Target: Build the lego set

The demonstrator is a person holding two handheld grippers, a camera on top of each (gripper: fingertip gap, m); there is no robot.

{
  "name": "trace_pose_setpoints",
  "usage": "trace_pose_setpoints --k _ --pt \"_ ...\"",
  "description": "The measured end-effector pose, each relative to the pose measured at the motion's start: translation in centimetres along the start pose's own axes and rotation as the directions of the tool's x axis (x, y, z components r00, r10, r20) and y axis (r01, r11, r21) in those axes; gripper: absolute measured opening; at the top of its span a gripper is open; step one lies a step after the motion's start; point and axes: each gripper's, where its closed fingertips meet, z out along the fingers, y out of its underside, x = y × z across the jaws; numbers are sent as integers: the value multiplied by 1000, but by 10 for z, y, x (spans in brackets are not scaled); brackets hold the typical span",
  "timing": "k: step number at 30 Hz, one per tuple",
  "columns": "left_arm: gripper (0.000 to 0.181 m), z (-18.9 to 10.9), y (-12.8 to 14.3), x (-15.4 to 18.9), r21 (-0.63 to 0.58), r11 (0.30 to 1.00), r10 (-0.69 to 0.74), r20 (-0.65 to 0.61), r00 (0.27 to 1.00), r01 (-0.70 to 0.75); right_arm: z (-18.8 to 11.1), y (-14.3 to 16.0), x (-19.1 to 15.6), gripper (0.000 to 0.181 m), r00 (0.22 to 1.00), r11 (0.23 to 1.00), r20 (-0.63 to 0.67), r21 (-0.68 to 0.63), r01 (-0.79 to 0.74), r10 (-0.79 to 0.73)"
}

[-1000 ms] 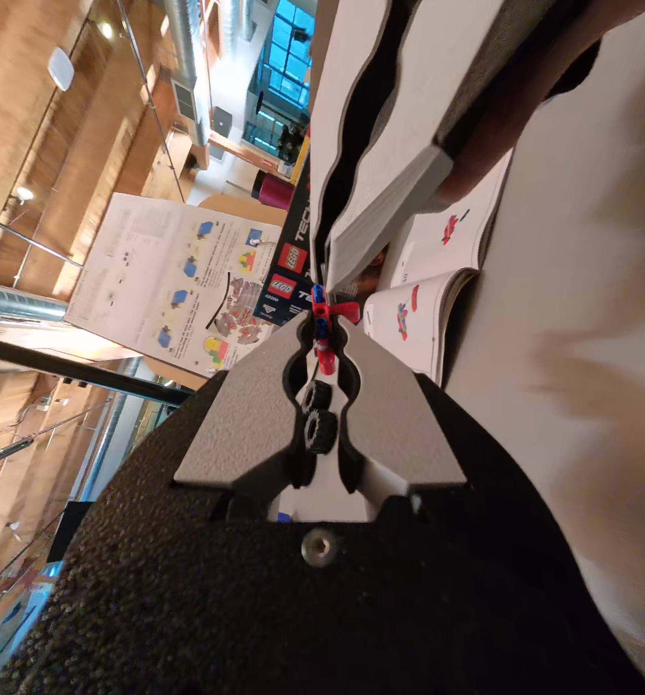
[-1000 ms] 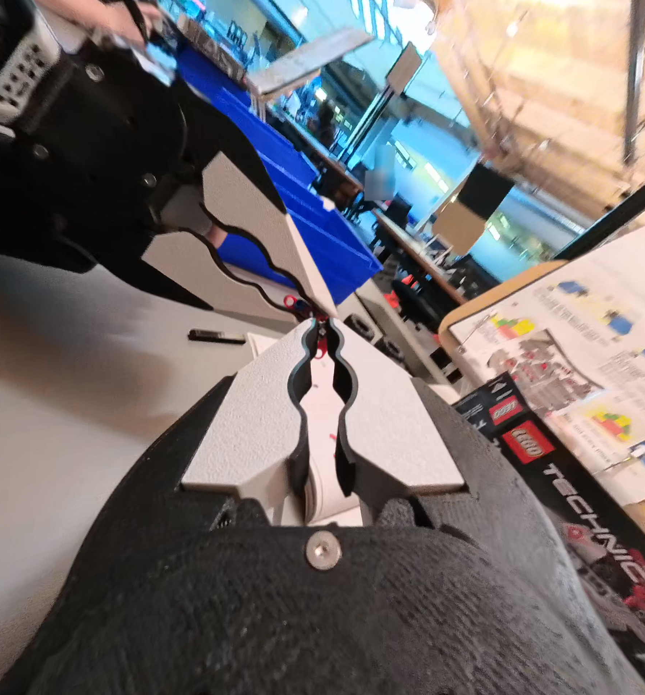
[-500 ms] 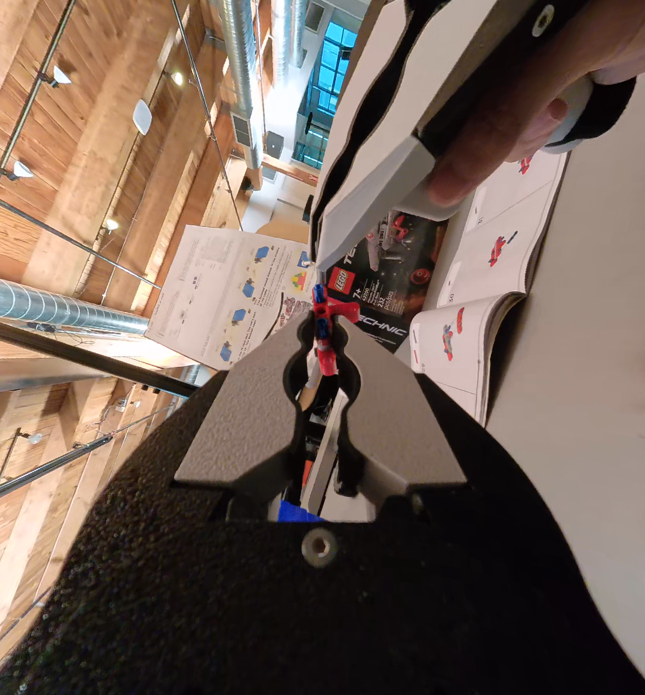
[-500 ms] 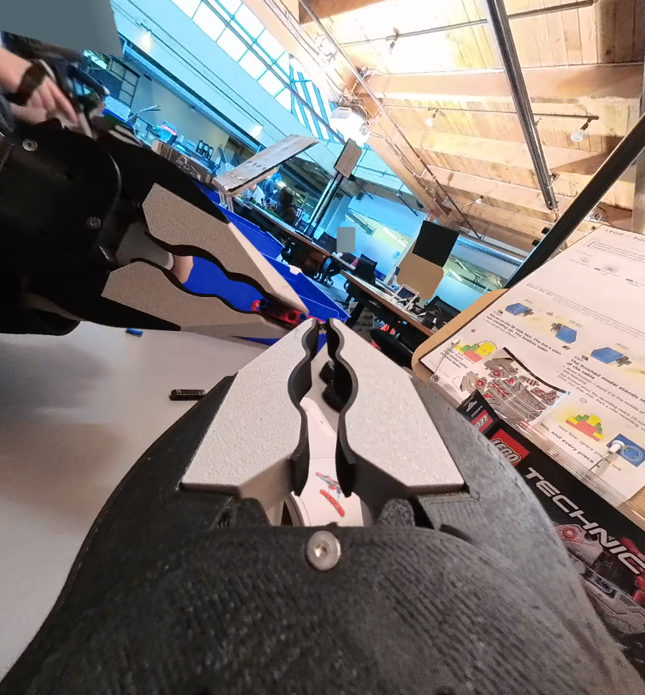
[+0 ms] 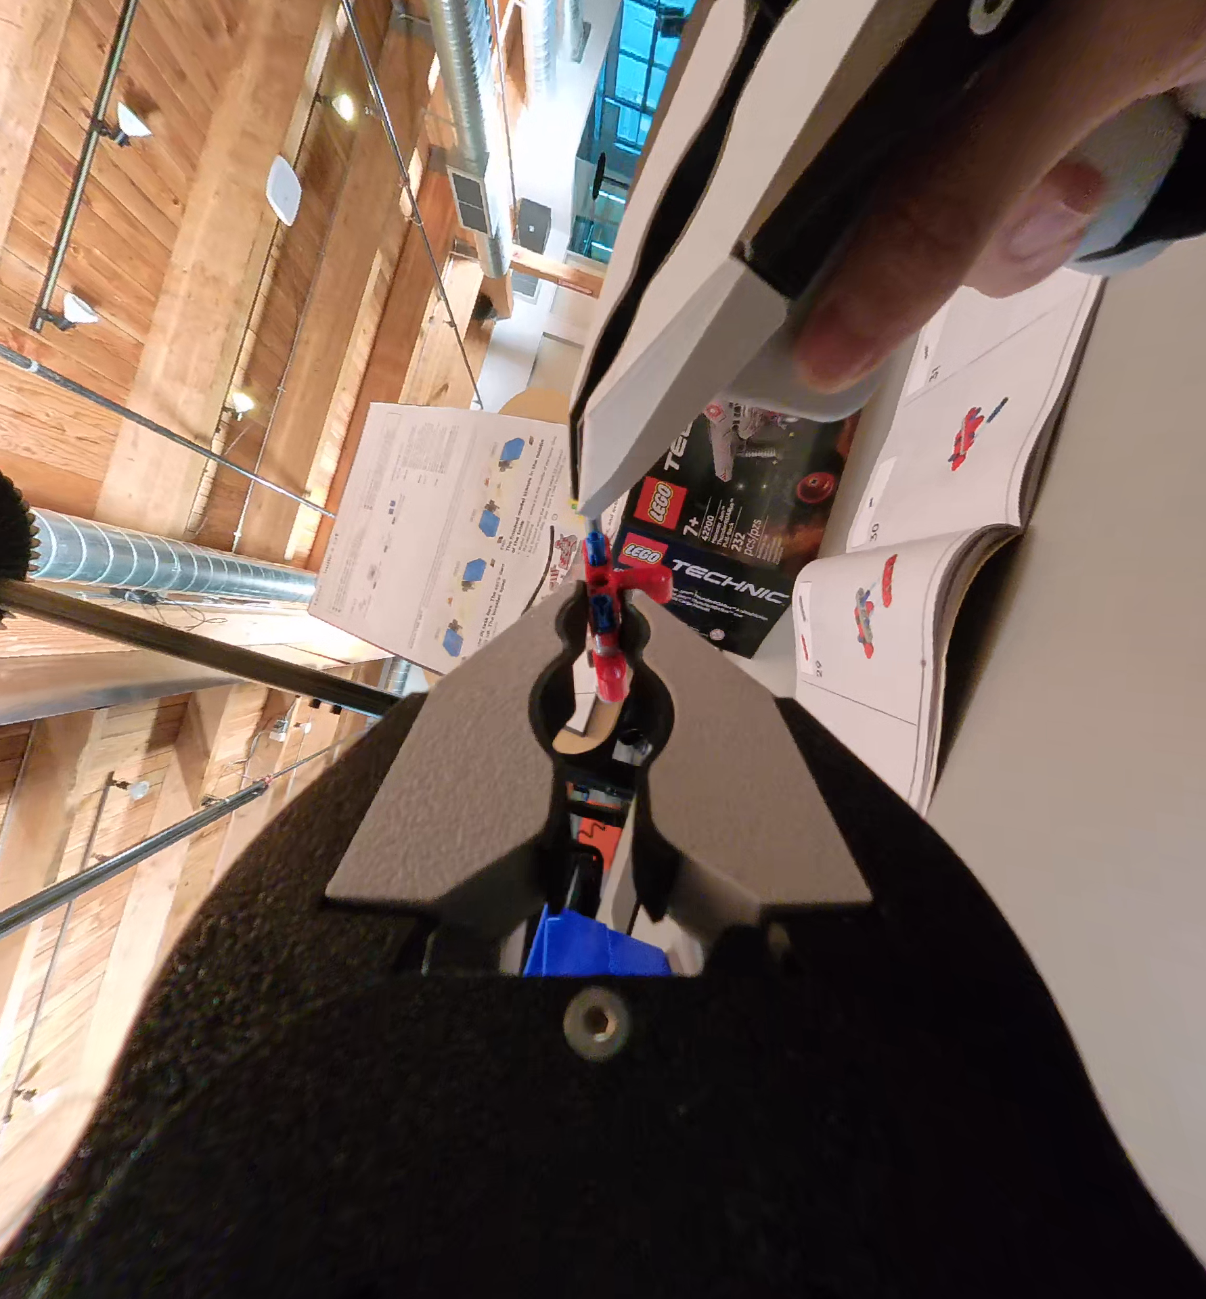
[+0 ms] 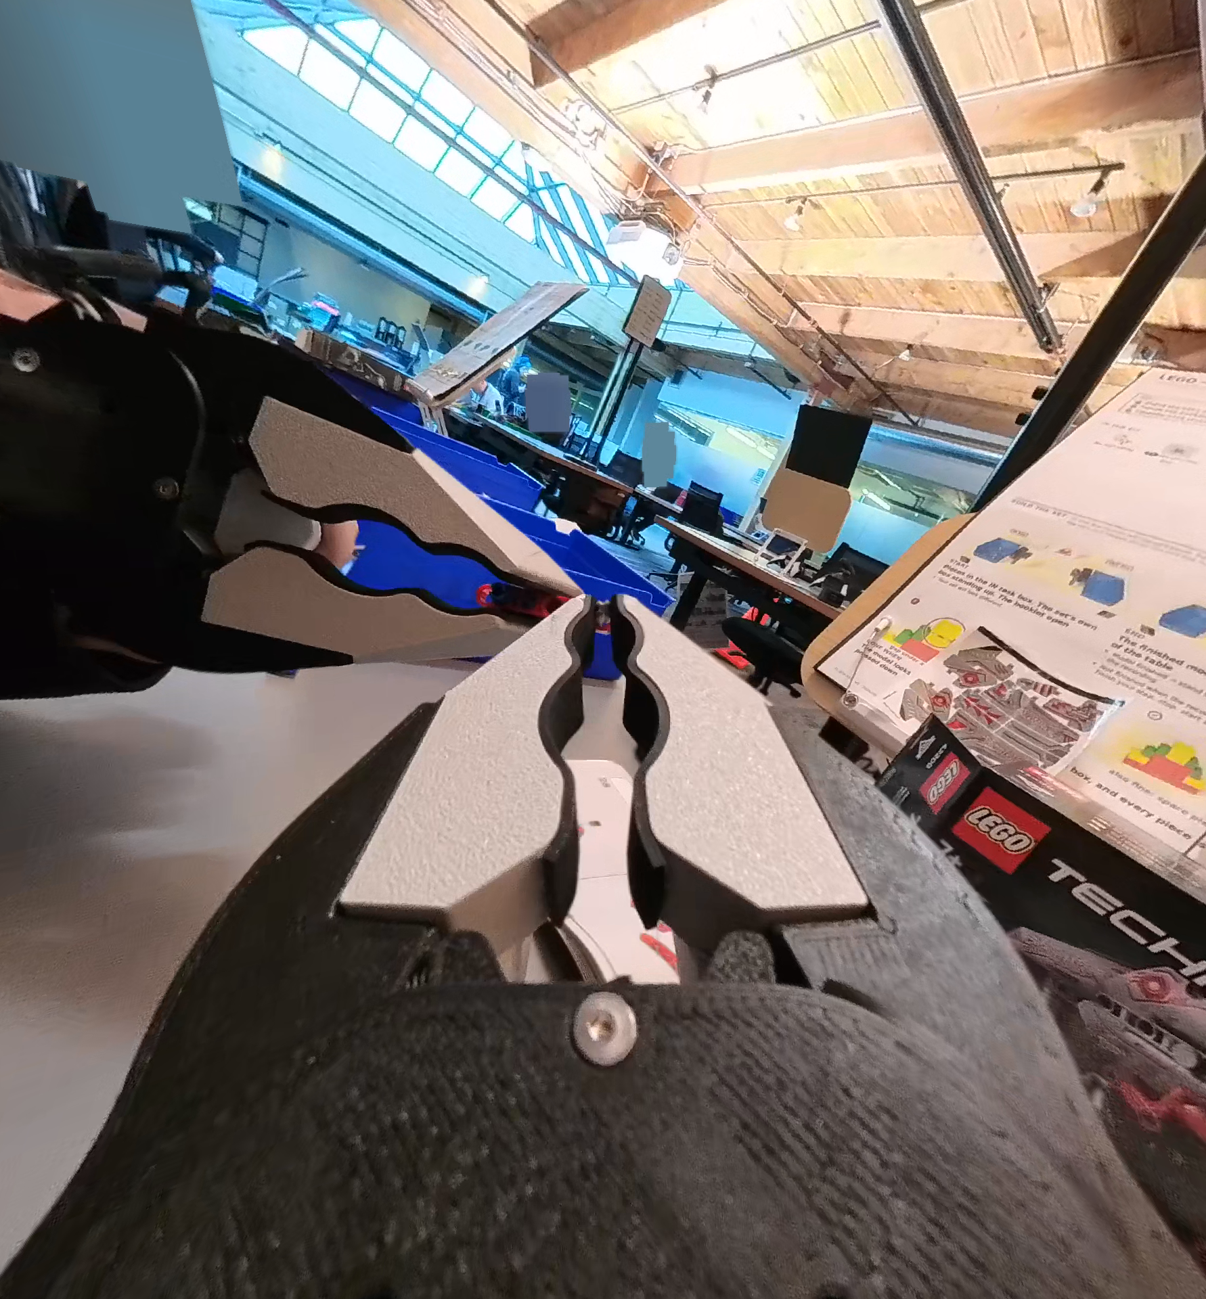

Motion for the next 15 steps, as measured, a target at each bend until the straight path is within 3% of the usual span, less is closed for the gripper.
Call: trace_pose_setpoints --k 7,15 --pt "5 0 -2 8 32 996 -83 -119 989 87 -4 6 -4 2 986 987 60 -20 159 -158" --pt "5 -2 -4 11 63 996 -58 -171 983 70 -6 7 -9 2 974 980 114 -24 198 -194"
